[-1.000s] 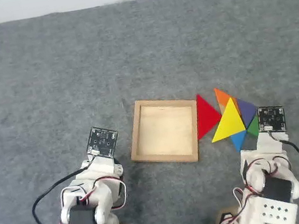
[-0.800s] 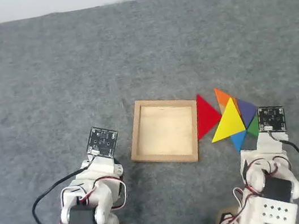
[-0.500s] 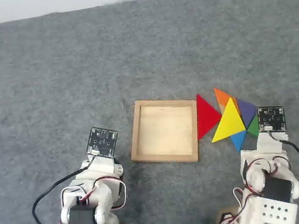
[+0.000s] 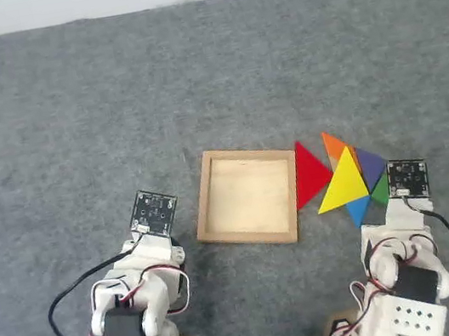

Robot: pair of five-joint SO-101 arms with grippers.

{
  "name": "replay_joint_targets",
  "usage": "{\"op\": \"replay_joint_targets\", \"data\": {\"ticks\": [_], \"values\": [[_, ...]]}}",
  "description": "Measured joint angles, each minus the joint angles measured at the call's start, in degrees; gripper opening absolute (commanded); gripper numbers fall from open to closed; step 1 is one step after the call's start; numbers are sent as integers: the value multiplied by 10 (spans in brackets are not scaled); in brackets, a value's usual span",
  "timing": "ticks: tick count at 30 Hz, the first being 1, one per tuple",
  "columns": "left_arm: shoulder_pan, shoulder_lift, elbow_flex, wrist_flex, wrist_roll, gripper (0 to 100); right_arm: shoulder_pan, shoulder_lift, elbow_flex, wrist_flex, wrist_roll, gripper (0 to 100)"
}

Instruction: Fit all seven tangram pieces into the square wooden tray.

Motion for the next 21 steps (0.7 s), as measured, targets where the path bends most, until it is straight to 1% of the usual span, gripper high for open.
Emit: {"op": "replay_joint_targets", "data": {"ticks": [18,20,21], "values": [[0,0,0,0,0,13,-1,0,0,0,0,9],[0,0,0,0,0,13,-4,0,0,-24,1,9],[0,0,0,0,0,13,-16,0,0,-46,7,9]]}}
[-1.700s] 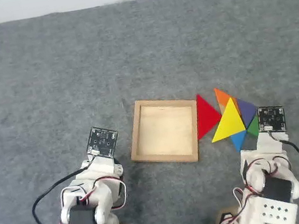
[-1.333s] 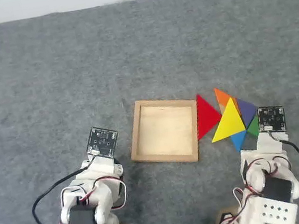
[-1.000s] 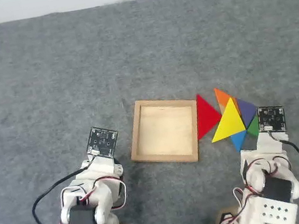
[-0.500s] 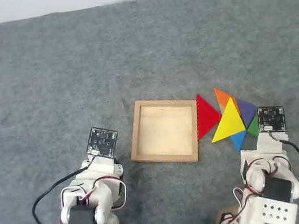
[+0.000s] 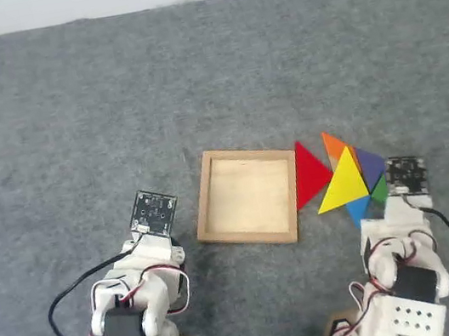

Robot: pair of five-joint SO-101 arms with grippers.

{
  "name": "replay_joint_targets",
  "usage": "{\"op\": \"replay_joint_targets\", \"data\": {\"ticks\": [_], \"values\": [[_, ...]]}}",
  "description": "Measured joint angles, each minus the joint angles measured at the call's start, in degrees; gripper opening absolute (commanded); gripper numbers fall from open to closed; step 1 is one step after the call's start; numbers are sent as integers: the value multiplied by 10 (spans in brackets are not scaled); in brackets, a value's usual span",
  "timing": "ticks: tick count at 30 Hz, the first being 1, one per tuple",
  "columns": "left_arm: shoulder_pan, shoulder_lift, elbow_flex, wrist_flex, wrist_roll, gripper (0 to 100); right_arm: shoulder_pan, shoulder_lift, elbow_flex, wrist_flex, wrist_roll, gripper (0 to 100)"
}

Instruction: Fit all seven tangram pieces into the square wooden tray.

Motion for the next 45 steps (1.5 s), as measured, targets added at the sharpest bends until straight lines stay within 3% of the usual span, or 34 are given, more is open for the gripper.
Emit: {"op": "replay_joint_targets", "data": {"ticks": [8,15,22,33,38,45], "values": [[0,0,0,0,0,13,-80,0,0,-62,176,9],[0,0,0,0,0,13,-57,0,-55,-72,201,9],[0,0,0,0,0,13,-70,149,-233,-79,149,9],[0,0,0,0,0,13,-304,744,-588,-79,1,21],[0,0,0,0,0,13,-358,927,-629,-109,-36,117],[0,0,0,0,0,13,-360,1015,-629,-152,-103,188]]}}
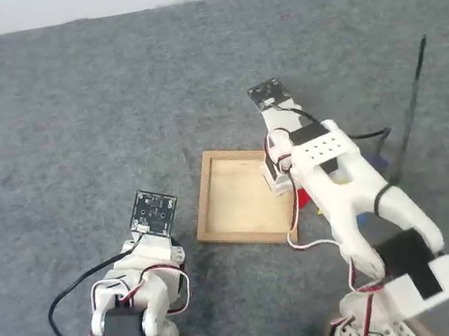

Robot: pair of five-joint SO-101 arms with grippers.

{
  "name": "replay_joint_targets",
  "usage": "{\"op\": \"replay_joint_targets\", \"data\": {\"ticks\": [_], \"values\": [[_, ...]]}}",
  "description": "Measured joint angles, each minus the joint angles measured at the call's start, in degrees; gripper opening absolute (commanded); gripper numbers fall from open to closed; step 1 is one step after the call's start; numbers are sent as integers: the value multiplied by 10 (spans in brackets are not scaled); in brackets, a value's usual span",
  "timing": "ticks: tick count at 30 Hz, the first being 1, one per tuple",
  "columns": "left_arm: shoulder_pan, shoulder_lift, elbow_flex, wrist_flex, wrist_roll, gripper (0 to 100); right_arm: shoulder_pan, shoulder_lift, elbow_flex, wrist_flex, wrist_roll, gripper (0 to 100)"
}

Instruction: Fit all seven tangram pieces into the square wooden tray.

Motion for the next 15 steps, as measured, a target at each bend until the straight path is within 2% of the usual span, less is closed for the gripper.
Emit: {"op": "replay_joint_targets", "data": {"ticks": [6,9,15], "values": [[0,0,0,0,0,13,25,36,-5,-23,-49,216],[0,0,0,0,0,13,66,47,-10,-27,-51,216],[0,0,0,0,0,13,105,56,-16,-25,-50,216]]}}
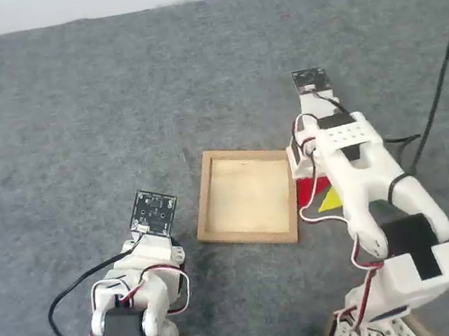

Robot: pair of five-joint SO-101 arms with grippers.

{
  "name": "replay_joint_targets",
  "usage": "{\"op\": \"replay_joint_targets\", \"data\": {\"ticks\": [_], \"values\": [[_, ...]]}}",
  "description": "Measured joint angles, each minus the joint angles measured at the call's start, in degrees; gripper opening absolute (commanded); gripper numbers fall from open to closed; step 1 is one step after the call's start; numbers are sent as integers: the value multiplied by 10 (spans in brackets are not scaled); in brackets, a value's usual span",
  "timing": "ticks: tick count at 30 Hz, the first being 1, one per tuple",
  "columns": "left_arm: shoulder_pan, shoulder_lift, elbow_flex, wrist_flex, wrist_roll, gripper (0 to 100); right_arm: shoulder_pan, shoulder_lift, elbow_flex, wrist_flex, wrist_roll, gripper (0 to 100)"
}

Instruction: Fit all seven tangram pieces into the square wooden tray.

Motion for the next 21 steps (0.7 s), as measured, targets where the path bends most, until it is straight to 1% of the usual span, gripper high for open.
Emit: {"op": "replay_joint_targets", "data": {"ticks": [12,18,21], "values": [[0,0,0,0,0,13,7,1,1,44,11,217],[0,0,0,0,0,13,-33,0,1,62,28,219],[0,0,0,0,0,13,-40,-1,2,65,33,268]]}}
